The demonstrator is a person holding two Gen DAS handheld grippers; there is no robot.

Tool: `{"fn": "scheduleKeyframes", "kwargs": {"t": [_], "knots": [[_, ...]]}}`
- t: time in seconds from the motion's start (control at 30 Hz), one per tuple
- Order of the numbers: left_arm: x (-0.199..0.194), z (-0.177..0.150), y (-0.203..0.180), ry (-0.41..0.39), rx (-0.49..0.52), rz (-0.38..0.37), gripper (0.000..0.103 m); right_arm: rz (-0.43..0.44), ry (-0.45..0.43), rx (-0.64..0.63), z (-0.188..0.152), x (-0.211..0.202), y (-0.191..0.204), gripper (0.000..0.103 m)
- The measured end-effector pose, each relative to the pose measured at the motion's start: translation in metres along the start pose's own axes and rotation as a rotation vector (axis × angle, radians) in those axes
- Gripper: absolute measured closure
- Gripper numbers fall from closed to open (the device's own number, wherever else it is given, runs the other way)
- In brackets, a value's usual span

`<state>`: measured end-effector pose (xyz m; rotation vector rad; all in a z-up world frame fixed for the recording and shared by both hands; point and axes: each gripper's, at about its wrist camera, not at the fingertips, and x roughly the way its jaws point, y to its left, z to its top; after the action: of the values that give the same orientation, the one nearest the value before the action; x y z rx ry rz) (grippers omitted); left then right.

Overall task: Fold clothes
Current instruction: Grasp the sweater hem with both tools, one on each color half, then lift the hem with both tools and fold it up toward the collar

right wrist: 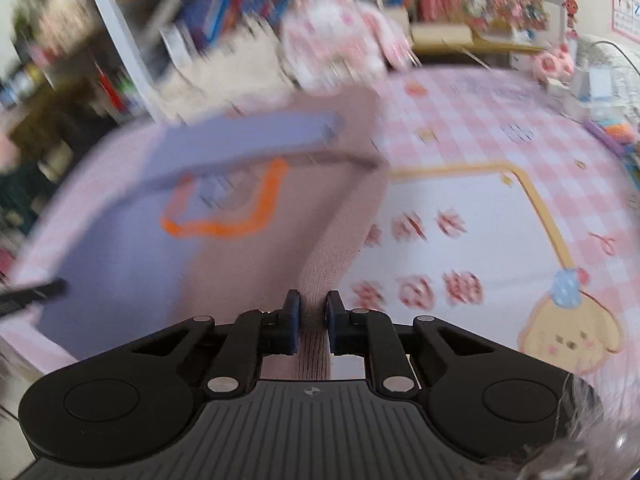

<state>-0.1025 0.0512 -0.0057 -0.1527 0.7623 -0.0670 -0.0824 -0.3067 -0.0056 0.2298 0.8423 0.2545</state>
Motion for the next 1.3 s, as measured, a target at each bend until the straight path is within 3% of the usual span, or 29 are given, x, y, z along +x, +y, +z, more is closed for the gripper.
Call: {"fn": "scheduleKeyframes", "kwargs": {"t": [0.17,0.27,0.3,0.4,0.53,0.6,0.67,1.03,1.3], "knots": [[0.020,-0.007,0.031,0.137,-0.181,-0.043,0.084,0.008,0.085,0.163,-0.003,0.016,-0.033,0.083],[0.021,-0.015,0.046,0.167,-0.259,-0.091,0.068,0.004,0.103,0.205,-0.010,0.019,-0.044,0.068],[0.020,-0.017,0.049,0.173,-0.278,-0.109,0.064,0.007,0.108,0.211,-0.012,0.020,-0.046,0.067],[0.019,-0.020,0.052,0.174,-0.296,-0.125,0.063,0.014,0.127,0.210,-0.016,0.023,-0.046,0.066],[0.020,-0.021,0.052,0.161,-0.309,-0.124,0.070,0.028,0.137,0.223,-0.014,0.026,-0.045,0.069],[0.023,-0.021,0.053,0.168,-0.305,-0.125,0.093,0.039,0.163,0.232,-0.013,0.030,-0.047,0.089],[0.025,-0.022,0.058,0.183,-0.313,-0.141,0.098,0.048,0.169,0.247,-0.013,0.029,-0.049,0.091],[-0.010,-0.040,0.078,0.195,-0.423,-0.281,0.099,0.099,0.147,0.326,-0.031,-0.016,-0.051,0.092],[-0.034,-0.065,0.087,0.236,-0.510,-0.381,0.099,0.115,0.151,0.411,-0.061,-0.050,-0.056,0.091]]}}
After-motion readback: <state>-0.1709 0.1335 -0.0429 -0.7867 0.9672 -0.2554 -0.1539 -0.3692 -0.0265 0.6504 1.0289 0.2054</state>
